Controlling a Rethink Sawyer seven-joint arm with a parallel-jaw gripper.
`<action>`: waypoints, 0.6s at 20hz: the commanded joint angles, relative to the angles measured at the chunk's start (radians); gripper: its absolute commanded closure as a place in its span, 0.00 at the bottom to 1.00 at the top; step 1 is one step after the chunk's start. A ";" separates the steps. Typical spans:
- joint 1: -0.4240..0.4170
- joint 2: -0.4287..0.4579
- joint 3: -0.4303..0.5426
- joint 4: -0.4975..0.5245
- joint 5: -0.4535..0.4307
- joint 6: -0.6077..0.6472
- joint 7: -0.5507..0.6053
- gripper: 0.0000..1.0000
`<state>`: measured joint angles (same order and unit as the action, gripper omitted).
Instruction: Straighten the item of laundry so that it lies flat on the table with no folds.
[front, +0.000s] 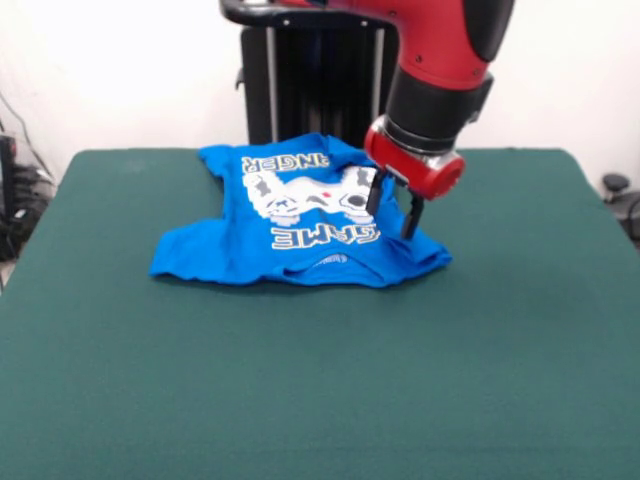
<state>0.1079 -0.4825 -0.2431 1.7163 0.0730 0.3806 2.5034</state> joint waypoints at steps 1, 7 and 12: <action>0.021 0.011 0.118 0.115 0.061 -0.066 0.170 0.00; -0.008 0.023 0.155 0.121 0.062 -0.106 0.148 0.00; -0.018 0.037 0.179 0.113 0.061 -0.129 0.139 0.00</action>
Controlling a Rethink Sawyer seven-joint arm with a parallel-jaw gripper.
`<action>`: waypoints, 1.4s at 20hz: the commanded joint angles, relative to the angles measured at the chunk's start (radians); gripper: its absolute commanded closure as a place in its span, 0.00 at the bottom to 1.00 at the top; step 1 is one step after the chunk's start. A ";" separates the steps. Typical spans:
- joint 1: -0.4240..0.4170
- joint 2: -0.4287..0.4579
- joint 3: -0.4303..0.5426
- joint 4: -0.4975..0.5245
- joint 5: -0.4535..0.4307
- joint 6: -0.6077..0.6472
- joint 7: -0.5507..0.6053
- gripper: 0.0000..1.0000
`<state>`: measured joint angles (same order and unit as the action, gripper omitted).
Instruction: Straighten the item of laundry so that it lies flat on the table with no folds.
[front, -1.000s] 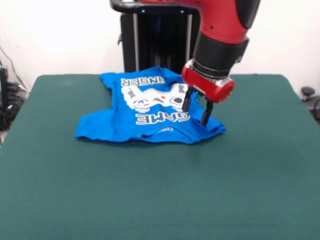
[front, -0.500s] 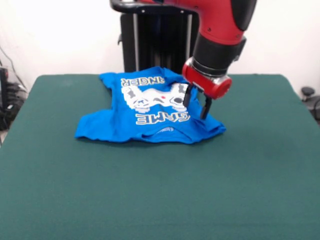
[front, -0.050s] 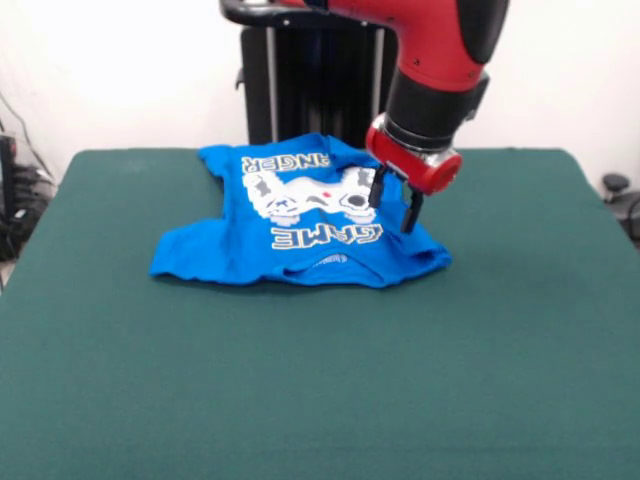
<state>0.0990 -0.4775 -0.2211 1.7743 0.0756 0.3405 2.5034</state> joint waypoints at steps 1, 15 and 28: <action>-0.015 0.032 0.165 0.056 0.057 -0.092 0.135 0.00; -0.001 0.050 0.168 0.011 0.052 -0.100 0.133 1.00; 0.037 -0.038 0.134 0.017 0.077 0.030 0.152 1.00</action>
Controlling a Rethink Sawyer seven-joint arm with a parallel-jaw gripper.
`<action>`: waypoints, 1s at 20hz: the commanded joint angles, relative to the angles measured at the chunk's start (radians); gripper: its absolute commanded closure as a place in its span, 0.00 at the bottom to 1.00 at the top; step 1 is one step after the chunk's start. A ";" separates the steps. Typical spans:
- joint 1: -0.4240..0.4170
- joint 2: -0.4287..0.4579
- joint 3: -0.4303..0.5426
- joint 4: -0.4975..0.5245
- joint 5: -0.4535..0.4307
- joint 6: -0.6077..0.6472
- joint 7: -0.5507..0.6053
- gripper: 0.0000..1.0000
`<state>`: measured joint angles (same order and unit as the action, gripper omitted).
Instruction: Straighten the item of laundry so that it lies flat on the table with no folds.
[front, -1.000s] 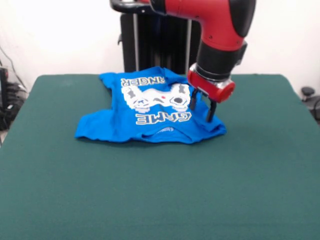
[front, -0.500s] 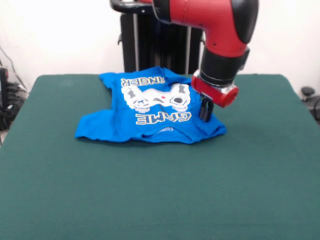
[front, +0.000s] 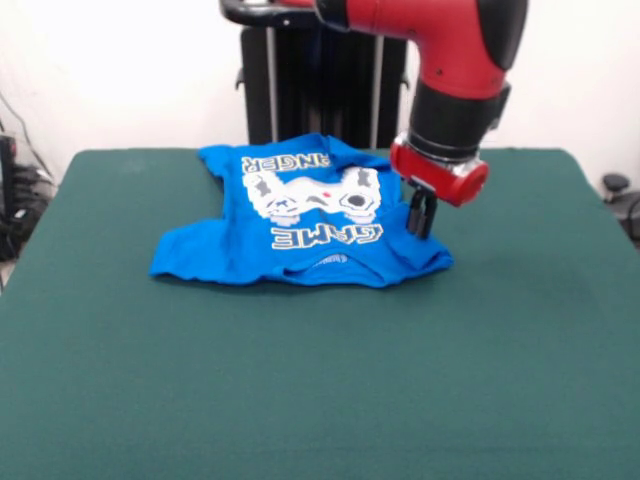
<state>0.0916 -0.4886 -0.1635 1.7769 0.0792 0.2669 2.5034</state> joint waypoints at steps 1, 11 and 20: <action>0.045 -0.022 0.075 0.012 0.073 0.096 0.152 1.00; 0.076 0.024 0.022 -0.019 0.067 0.036 0.158 0.00; 0.099 0.113 -0.001 -0.056 0.089 -0.041 0.179 0.00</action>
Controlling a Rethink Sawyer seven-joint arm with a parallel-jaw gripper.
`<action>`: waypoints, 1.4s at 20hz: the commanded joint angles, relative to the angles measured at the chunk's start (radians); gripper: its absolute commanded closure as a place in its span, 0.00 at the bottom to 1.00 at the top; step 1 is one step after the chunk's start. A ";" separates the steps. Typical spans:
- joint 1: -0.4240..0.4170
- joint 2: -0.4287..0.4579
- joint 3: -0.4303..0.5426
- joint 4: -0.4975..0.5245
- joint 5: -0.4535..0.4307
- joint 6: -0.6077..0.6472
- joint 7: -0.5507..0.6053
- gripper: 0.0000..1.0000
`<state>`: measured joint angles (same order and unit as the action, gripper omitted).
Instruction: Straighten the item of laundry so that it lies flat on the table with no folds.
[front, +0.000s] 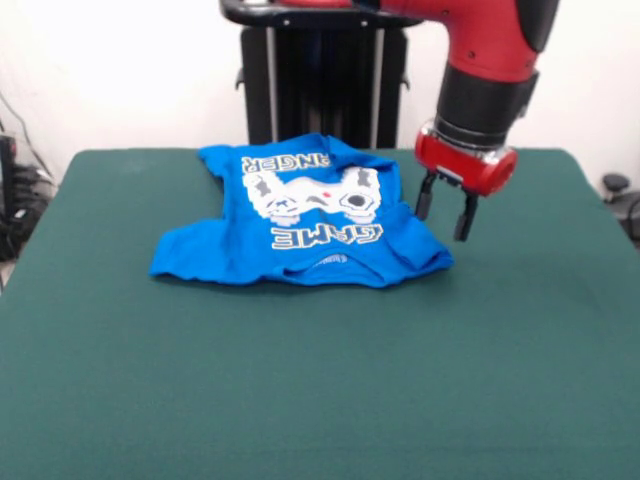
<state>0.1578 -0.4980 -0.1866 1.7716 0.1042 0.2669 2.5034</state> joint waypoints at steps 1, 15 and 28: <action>0.034 0.135 0.018 -0.057 0.066 -0.050 0.180 0.00; 0.055 0.028 -0.045 -0.019 0.071 0.061 0.162 0.00; 0.038 0.081 -0.028 -0.050 0.074 0.001 0.155 1.00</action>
<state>0.1826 -0.4694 -0.2532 1.7467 0.1193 0.2415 2.5034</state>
